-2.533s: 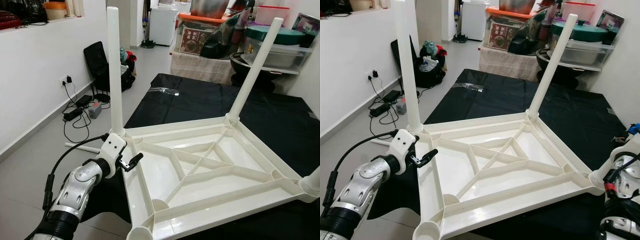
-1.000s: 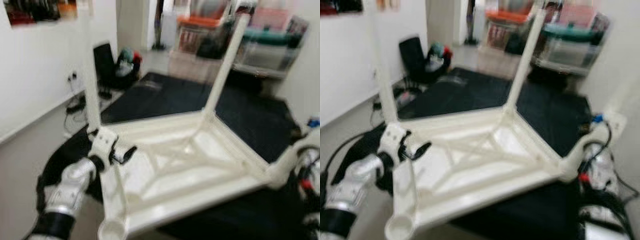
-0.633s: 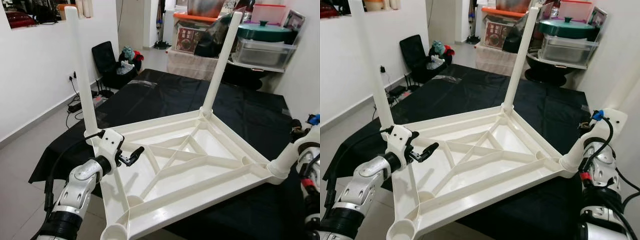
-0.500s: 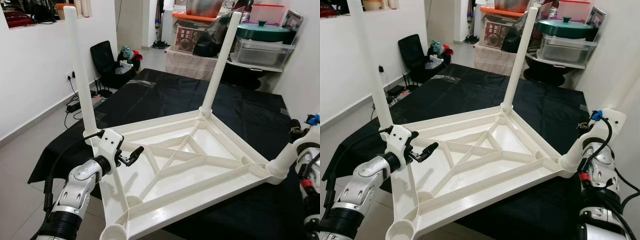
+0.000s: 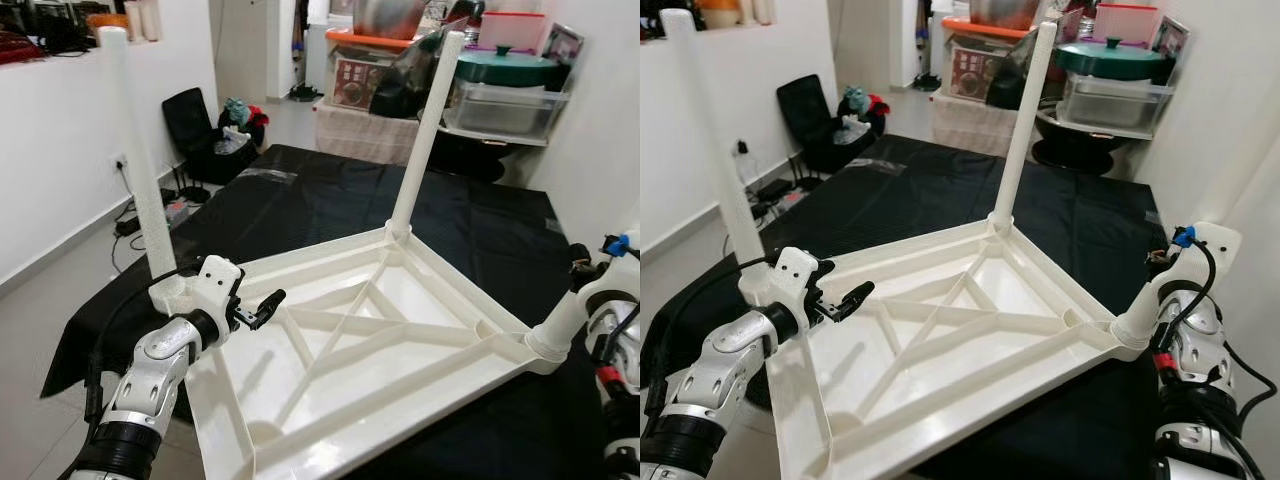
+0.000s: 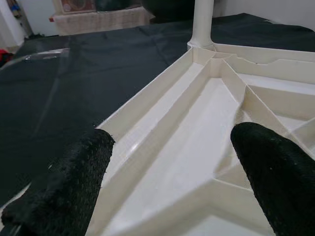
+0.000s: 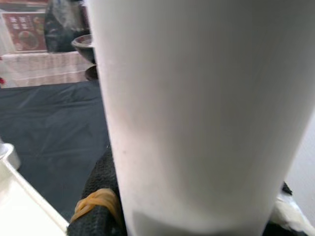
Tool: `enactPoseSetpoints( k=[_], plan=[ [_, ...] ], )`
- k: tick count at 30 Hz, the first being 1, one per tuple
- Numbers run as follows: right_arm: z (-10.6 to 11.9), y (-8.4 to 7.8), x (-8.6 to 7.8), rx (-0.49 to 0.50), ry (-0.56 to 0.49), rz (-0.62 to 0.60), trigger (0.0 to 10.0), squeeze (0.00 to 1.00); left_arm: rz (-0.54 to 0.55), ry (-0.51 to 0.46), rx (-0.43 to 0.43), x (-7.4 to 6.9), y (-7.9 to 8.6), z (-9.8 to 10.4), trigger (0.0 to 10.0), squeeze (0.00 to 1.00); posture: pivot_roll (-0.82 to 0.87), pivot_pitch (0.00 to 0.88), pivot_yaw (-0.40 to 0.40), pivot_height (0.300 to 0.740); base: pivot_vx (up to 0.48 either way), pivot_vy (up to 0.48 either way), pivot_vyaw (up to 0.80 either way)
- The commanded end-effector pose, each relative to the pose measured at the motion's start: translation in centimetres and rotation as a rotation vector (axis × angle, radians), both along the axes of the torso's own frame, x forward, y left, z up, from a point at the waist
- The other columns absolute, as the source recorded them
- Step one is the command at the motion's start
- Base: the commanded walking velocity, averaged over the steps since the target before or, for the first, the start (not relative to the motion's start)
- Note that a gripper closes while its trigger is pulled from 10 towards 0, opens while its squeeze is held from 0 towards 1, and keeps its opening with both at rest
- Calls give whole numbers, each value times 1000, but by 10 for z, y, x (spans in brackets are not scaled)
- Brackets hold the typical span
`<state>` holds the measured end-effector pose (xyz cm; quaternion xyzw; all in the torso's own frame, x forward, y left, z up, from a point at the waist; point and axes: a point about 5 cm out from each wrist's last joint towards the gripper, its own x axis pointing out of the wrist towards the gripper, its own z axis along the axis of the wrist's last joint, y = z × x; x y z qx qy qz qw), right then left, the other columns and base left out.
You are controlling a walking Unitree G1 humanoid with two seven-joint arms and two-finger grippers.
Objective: Building children table
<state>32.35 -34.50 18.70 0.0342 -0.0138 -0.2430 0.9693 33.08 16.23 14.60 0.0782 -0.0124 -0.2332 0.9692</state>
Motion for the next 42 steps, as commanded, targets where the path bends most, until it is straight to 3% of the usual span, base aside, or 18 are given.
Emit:
enactPoseSetpoints(
  k=[1,15,25,35,42],
  plan=[
    [-18,7,0,27,76,16,10000,0,-3,-13,-11,1,1,5,10000,0,59,0,-82,740,472,0,0],
    [-22,11,-1,44,91,27,10000,0,-14,-13,-13,1,-1,5,10000,0,60,0,-79,740,470,0,0],
    [-27,7,-4,73,117,-2,10000,0,-36,-15,8,0,-5,4,10000,0,60,0,-77,740,142,0,0],
    [-39,-14,-18,142,173,-171,10000,0,-61,-11,17,-3,-7,4,10000,0,62,0,-77,740,0,0,-800],
    [-35,-9,-17,164,151,-136,10000,0,-83,-5,20,-4,-10,3,10000,0,59,0,-75,740,0,0,-800]
  ],
)
